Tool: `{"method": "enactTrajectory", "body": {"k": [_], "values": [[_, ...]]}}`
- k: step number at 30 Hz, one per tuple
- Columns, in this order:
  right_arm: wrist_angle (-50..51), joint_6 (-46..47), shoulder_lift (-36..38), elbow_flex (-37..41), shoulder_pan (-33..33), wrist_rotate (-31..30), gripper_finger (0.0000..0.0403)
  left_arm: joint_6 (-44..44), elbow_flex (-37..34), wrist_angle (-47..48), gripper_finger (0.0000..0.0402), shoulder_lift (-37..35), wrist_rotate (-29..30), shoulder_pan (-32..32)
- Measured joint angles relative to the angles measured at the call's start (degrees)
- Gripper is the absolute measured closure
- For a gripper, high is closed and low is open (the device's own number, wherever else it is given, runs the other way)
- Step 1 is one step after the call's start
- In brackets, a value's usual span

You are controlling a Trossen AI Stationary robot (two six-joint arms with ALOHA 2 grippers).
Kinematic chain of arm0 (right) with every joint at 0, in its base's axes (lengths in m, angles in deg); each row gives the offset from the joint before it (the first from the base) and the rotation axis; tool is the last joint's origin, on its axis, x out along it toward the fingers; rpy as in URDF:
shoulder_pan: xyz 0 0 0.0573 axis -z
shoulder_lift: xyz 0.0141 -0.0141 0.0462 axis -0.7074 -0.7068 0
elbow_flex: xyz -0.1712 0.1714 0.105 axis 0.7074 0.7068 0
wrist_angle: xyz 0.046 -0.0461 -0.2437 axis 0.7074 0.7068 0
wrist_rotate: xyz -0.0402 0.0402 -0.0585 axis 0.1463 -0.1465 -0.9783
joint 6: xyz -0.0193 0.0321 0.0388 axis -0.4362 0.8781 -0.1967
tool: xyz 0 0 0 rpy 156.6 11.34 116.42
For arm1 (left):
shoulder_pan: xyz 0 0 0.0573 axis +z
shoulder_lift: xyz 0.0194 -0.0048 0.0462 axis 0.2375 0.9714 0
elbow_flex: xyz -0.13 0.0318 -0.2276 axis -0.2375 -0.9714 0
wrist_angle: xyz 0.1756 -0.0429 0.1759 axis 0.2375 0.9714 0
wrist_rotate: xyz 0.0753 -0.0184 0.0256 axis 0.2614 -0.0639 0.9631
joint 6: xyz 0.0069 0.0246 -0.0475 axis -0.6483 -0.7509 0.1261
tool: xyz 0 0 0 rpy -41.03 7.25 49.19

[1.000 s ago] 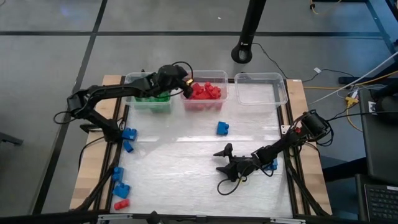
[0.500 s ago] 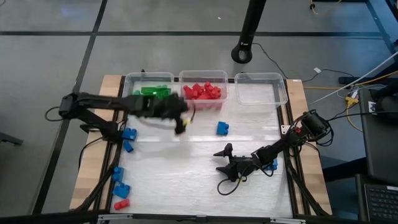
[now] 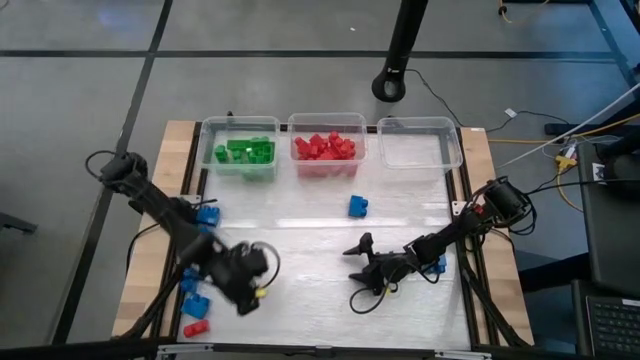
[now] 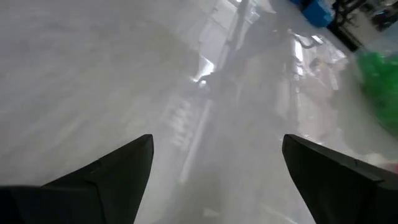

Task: Sort blocks
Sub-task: Put the red game piece into the middle transparent bin

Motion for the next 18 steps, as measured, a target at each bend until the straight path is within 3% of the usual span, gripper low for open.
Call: {"method": "enactTrajectory", "body": {"k": [7, 13, 18], "values": [[-0.14, 4.33, 0.0, 0.0, -0.07, 2.05, 0.0047, 23.74, -0.04, -1.22, 0.0165, 6.48, -5.18, -12.04], [-2.63, 6.55, 0.0, 0.0, -0.07, 4.55, 0.0047, 38.23, -0.07, -2.37, 0.0165, 10.69, -5.72, -20.05], [-5.55, 6.56, 0.0, -0.02, -0.3, 7.14, 0.0047, 47.12, -0.07, -2.26, 0.0165, 12.99, -10.66, -24.06]]}}
